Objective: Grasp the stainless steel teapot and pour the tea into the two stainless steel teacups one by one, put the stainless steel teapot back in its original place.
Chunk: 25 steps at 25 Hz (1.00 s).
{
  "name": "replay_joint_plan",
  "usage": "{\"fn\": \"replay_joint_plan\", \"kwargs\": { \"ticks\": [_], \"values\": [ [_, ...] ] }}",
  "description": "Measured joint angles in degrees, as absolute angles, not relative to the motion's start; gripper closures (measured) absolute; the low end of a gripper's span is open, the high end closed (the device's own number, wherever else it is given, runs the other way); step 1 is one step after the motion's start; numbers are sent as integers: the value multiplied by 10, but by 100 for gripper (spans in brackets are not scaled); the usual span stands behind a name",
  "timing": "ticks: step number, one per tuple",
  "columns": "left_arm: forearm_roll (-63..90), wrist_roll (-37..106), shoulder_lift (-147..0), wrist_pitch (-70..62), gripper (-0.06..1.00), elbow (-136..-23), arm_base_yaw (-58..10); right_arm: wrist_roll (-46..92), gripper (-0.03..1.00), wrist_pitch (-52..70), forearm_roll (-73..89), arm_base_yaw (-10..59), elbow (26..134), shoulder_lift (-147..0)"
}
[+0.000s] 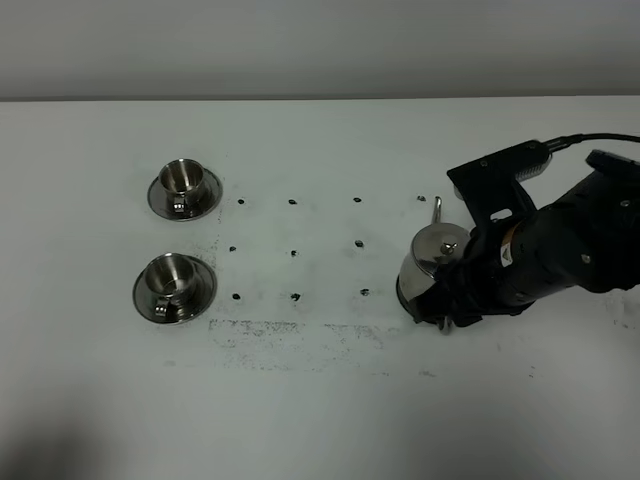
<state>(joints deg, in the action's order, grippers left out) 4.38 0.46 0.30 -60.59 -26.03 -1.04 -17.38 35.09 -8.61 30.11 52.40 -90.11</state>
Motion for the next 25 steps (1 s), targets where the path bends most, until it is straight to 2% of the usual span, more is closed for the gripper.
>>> {"fn": "replay_joint_plan", "kwargs": {
  "ticks": [15, 25],
  "values": [
    [44, 5, 3, -606, 42, -260, -10, -236, 49, 320, -116, 318, 523, -980],
    [44, 5, 3, -606, 42, -260, -10, -300, 49, 331, -210, 285, 523, -1002]
  ]
}}
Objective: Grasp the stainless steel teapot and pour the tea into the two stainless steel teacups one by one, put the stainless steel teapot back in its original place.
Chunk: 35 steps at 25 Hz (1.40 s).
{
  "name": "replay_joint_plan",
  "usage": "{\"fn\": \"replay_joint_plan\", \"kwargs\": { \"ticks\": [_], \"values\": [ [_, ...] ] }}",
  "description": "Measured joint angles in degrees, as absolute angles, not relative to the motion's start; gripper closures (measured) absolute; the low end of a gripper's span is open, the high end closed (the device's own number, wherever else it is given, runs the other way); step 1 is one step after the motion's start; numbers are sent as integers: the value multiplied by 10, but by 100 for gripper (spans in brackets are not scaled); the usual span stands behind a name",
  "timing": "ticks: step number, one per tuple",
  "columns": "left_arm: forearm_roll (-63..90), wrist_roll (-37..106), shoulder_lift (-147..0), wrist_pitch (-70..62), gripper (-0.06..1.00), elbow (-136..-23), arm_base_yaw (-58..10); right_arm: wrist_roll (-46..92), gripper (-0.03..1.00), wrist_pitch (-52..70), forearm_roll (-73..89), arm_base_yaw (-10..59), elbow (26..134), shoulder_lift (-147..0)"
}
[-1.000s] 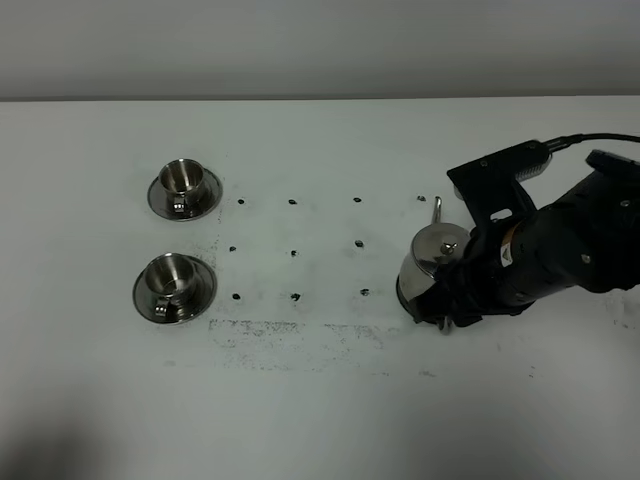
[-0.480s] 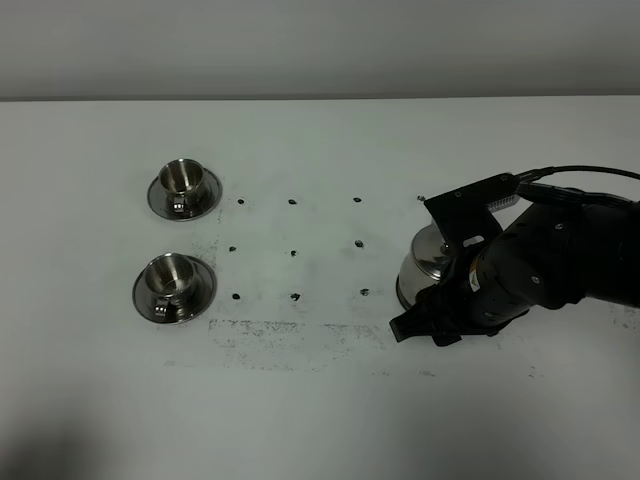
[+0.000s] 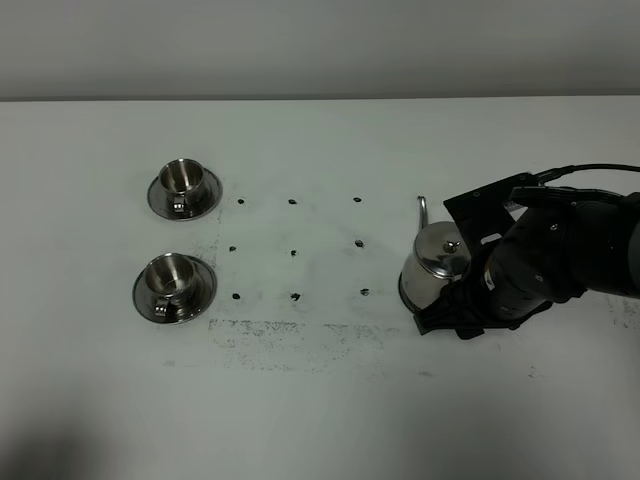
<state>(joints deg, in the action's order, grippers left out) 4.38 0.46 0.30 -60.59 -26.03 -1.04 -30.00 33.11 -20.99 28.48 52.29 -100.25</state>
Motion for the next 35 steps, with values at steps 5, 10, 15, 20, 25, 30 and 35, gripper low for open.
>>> {"fn": "replay_joint_plan", "kwargs": {
  "ticks": [5, 10, 15, 20, 25, 30, 35],
  "values": [
    [44, 5, 3, -606, 42, -260, -10, -302, 49, 349, -232, 279, 523, -1001],
    [44, 5, 3, -606, 42, -260, -10, -210, 49, 361, -178, 279, 523, -970],
    [44, 5, 3, -606, 42, -260, -10, -116, 49, 384, -128, 270, 543, -965],
    [44, 5, 3, -606, 42, -260, -10, -62, 49, 388, -98, 255, 553, -965],
    [44, 5, 3, -606, 42, -260, -10, -5, 49, 387, -54, 234, 553, -965],
    [44, 5, 3, -606, 42, -260, -10, 32, 49, 386, -12, 228, 562, -965],
    [44, 5, 3, -606, 42, -260, -10, 38, 49, 412, -9, 228, 602, -985]
  ]
}}
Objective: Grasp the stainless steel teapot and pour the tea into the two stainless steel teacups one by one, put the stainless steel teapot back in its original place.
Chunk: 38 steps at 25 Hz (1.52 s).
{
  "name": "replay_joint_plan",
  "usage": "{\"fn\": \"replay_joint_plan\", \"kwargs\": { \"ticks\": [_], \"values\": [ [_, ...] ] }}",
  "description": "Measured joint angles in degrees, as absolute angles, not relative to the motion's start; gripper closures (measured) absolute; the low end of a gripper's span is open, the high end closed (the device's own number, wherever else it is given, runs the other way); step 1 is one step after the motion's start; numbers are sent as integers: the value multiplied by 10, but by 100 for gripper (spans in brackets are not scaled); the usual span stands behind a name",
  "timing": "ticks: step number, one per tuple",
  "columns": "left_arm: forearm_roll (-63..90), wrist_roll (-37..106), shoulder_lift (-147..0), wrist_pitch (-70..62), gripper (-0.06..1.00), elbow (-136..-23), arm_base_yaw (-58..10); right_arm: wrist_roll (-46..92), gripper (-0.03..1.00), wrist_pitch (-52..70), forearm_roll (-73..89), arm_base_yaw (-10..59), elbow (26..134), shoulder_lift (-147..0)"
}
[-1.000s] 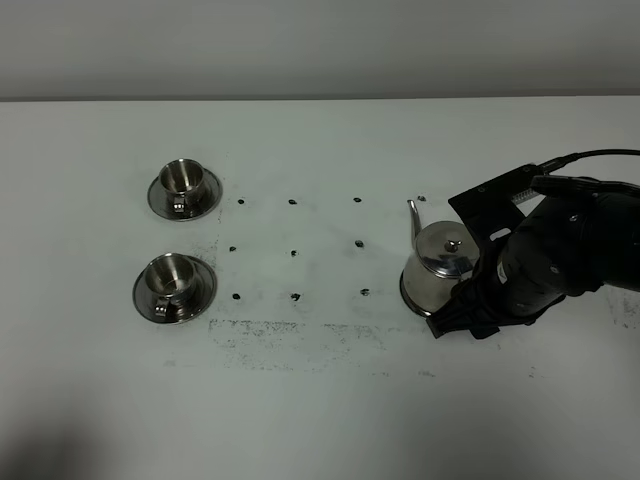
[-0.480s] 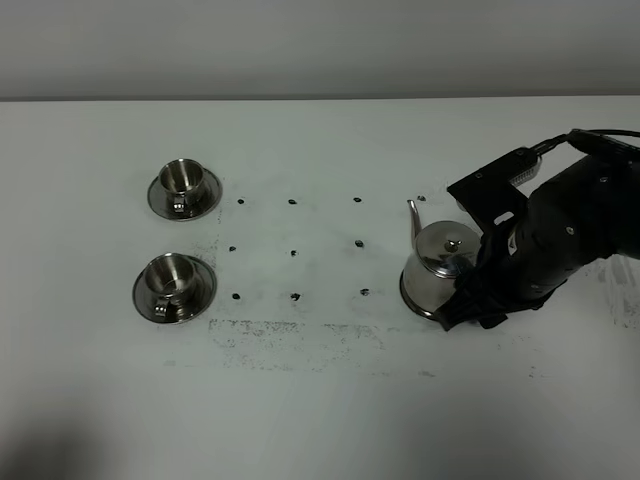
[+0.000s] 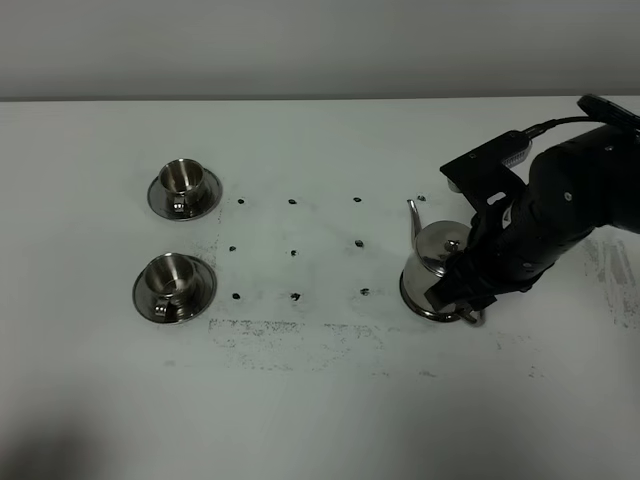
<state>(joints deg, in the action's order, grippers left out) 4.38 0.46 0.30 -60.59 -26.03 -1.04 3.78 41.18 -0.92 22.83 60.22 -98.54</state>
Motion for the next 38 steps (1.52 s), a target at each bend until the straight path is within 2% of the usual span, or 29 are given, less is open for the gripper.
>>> {"fn": "replay_joint_plan", "kwargs": {
  "ticks": [16, 20, 23, 33, 38],
  "values": [
    [44, 5, 3, -606, 42, -260, -10, 40, 51, 443, -8, 228, 664, -1080],
    [44, 5, 3, -606, 42, -260, -10, 40, 63, 442, -8, 228, 665, -1080],
    [44, 5, 3, -606, 42, -260, -10, 41, 79, 440, -7, 228, 665, -1080],
    [44, 5, 3, -606, 42, -260, -10, 57, 79, 441, -8, 228, 665, -1072],
    [44, 5, 3, -605, 42, -260, -10, 73, 79, 474, -9, 230, 680, -1011]
  ]
}}
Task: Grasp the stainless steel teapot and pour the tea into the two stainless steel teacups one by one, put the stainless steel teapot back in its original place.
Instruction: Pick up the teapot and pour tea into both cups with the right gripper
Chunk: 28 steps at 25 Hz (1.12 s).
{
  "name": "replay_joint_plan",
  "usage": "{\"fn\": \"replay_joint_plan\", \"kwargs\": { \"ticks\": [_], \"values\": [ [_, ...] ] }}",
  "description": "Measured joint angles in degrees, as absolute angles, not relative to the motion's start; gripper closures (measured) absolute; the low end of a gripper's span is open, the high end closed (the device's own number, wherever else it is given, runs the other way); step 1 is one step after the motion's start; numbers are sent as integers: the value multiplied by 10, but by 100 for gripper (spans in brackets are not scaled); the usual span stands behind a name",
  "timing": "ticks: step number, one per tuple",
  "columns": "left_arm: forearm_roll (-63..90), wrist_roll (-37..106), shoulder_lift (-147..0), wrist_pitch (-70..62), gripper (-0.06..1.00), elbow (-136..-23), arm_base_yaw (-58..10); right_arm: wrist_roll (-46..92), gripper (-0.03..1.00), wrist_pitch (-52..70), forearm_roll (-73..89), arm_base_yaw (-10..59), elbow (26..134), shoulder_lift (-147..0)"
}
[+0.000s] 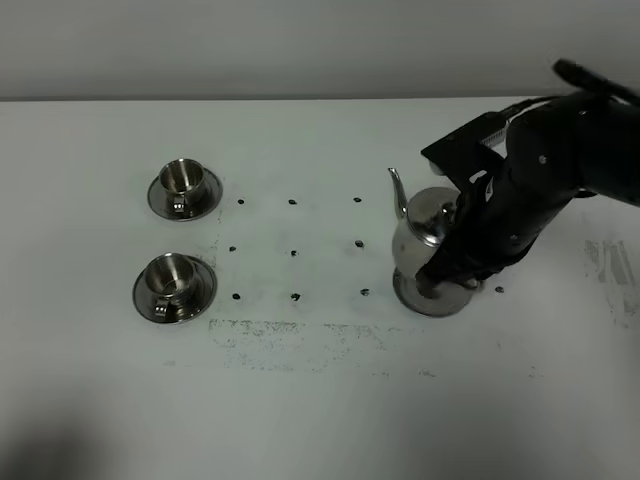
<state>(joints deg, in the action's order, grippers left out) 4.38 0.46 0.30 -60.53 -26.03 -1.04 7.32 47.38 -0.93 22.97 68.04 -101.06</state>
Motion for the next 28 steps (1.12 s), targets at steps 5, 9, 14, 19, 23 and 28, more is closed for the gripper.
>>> {"fn": "replay_joint_plan", "kwargs": {
  "ticks": [5, 9, 14, 19, 23, 28],
  "values": [
    [44, 5, 3, -605, 42, -260, -10, 102, 79, 482, -10, 248, 685, -973],
    [44, 5, 3, -605, 42, -260, -10, 160, 79, 485, -17, 275, 696, -981],
    [44, 5, 3, -605, 42, -260, -10, 186, 79, 496, -32, 297, 769, -1033],
    [44, 5, 3, -605, 42, -260, -10, 216, 79, 523, -67, 314, 867, -1109],
    [44, 5, 3, -605, 42, -260, -10, 249, 79, 549, -69, 324, 957, -1171],
    [44, 5, 3, -605, 42, -260, -10, 275, 79, 591, -82, 326, 1076, -1247]
  ]
}}
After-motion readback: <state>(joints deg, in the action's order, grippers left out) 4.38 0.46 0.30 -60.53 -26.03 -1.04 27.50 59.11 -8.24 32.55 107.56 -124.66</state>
